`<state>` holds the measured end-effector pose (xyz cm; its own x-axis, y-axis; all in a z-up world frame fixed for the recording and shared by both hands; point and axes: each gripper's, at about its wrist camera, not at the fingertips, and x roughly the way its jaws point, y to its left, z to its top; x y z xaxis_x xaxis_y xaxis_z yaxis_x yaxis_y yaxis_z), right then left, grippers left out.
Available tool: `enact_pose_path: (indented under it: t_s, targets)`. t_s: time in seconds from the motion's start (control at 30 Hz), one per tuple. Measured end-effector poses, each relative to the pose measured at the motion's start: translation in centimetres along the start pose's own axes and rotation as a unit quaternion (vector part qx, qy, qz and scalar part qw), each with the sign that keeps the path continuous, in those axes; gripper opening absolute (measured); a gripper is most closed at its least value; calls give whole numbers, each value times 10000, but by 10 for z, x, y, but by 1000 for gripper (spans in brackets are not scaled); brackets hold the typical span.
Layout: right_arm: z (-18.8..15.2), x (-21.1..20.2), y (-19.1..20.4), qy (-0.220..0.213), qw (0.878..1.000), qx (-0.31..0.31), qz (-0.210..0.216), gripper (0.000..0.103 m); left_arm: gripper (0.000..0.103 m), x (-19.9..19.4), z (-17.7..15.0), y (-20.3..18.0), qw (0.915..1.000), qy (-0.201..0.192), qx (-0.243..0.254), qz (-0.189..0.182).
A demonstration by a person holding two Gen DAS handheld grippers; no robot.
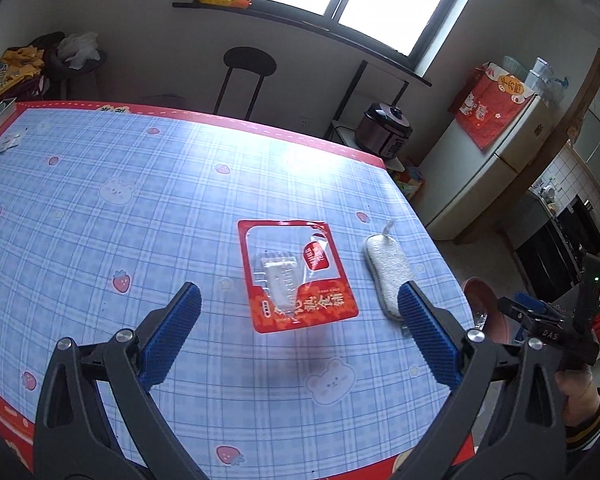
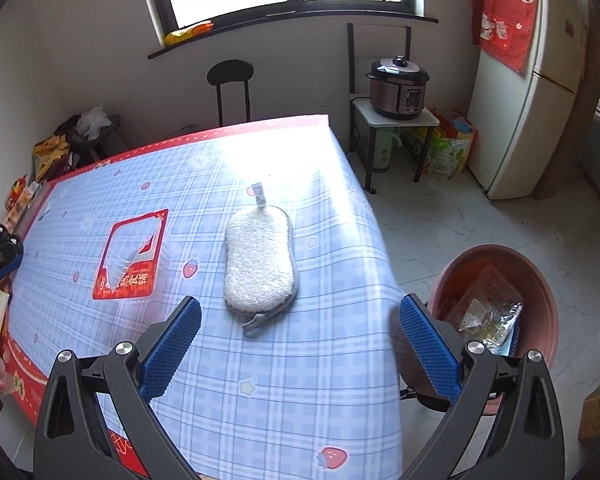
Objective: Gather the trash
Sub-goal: 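Move both grippers back to the table, the right toward the grey sponge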
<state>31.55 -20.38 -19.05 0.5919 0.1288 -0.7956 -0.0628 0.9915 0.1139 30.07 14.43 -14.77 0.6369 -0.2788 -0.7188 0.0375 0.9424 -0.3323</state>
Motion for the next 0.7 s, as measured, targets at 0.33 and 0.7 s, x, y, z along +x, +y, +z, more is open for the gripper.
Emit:
enact_pose_path:
  t_s: [0.33, 0.7]
  targets:
    - [23, 105, 63, 681, 9971, -306, -174, 85, 96, 36, 3, 48, 9991, 170, -297, -256]
    - [27, 177, 84, 1226, 9898, -194, -698, 80, 95, 65, 8, 65, 9975, 359, -405, -450]
